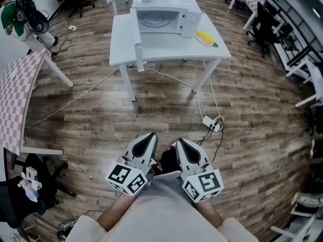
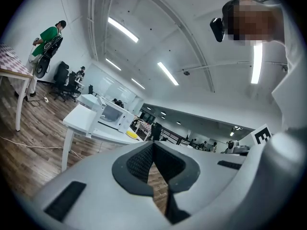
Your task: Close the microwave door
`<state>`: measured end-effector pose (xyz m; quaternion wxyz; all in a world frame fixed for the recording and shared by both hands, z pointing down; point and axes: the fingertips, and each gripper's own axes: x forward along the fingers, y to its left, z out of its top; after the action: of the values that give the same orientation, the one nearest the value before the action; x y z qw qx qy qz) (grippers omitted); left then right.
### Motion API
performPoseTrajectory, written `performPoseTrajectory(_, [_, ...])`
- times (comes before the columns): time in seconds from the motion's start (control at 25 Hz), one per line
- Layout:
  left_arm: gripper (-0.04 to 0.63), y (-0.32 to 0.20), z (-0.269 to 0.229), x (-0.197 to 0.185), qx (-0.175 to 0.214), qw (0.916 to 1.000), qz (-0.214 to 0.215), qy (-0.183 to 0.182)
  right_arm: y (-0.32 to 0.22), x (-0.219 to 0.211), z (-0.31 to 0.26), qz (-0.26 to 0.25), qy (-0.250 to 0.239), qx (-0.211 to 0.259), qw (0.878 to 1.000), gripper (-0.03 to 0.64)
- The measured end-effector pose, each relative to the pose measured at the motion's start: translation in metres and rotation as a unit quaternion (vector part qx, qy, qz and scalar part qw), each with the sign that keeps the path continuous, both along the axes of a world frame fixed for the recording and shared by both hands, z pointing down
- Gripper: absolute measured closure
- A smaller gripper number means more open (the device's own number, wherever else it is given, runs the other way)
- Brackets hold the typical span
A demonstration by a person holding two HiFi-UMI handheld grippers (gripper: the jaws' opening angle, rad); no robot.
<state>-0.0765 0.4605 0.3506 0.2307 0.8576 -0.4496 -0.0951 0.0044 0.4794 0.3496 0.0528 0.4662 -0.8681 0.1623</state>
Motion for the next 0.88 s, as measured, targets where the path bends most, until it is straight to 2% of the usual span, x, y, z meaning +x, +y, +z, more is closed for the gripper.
performPoseTrajectory(0.4, [0.577,-0.033,-0.006,-0.002,-0.006,0.9999,-0.012,0.005,-0.036,-0.009,-0.007,-0.025,-0.005,0.008,1.000,0.594])
performPoseTrajectory(0.6, [0.577,-0.056,-0.002,-0.004,-0.022,0.9992,-0.021,0.026,-0.061,-0.010,-0.005,-0.035,-0.009,0.005,0.999,0.594])
performPoseTrajectory(0.88, [0.577,-0.093,0.005,-0.002,-0.040,0.9984,-0.030,0.027,-0.102,-0.009,-0.002,-0.052,-0.023,-0.004,0.998,0.594])
